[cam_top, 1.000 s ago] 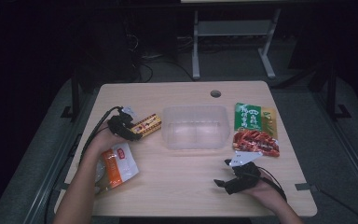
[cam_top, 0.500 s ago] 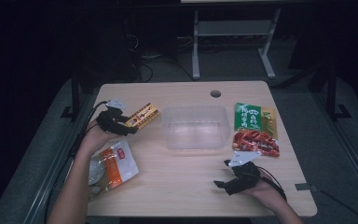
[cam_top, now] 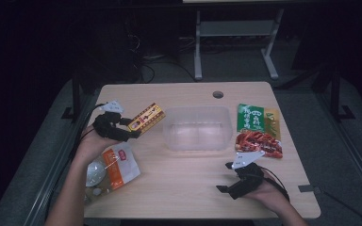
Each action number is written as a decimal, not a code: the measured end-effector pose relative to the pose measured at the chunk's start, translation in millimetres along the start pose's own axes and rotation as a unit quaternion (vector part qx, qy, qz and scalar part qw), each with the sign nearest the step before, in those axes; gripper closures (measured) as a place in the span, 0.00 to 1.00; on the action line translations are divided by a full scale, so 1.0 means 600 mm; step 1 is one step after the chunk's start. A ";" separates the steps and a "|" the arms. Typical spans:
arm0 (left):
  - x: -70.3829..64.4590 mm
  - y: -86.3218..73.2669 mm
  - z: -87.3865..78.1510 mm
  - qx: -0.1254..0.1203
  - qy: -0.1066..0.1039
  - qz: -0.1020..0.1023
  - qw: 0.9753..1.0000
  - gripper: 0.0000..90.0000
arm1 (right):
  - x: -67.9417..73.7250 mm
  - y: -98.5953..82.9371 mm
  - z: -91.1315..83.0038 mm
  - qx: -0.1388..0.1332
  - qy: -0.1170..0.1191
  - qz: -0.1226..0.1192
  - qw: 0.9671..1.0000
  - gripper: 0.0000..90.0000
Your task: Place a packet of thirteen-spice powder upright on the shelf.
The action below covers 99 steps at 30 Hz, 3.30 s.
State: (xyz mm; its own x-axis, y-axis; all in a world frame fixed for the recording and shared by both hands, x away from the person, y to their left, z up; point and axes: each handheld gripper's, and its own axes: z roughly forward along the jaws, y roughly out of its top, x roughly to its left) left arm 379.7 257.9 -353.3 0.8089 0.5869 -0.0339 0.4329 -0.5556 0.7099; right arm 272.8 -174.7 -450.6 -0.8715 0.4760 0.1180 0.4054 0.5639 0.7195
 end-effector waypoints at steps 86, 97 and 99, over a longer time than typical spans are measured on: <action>-0.211 -0.052 0.085 -0.031 -0.206 0.151 0.966 0.24 | 0.025 0.131 -0.008 -0.064 0.160 -0.164 0.971 0.35; -0.215 -0.082 0.090 0.001 -0.171 0.105 0.980 0.17 | 0.011 0.128 -0.018 -0.058 0.131 -0.138 0.980 0.36; -0.216 -0.090 0.093 0.011 -0.169 0.098 0.981 0.17 | 0.007 0.127 -0.020 -0.054 0.123 -0.142 0.981 0.36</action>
State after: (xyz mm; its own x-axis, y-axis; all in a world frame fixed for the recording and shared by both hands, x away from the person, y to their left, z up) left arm 274.0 179.0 -426.4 0.9618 0.2400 -0.1321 0.2605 -0.6527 0.7114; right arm 296.8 -137.7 -387.2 -0.9907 0.1248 0.0543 0.1163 0.5691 0.8140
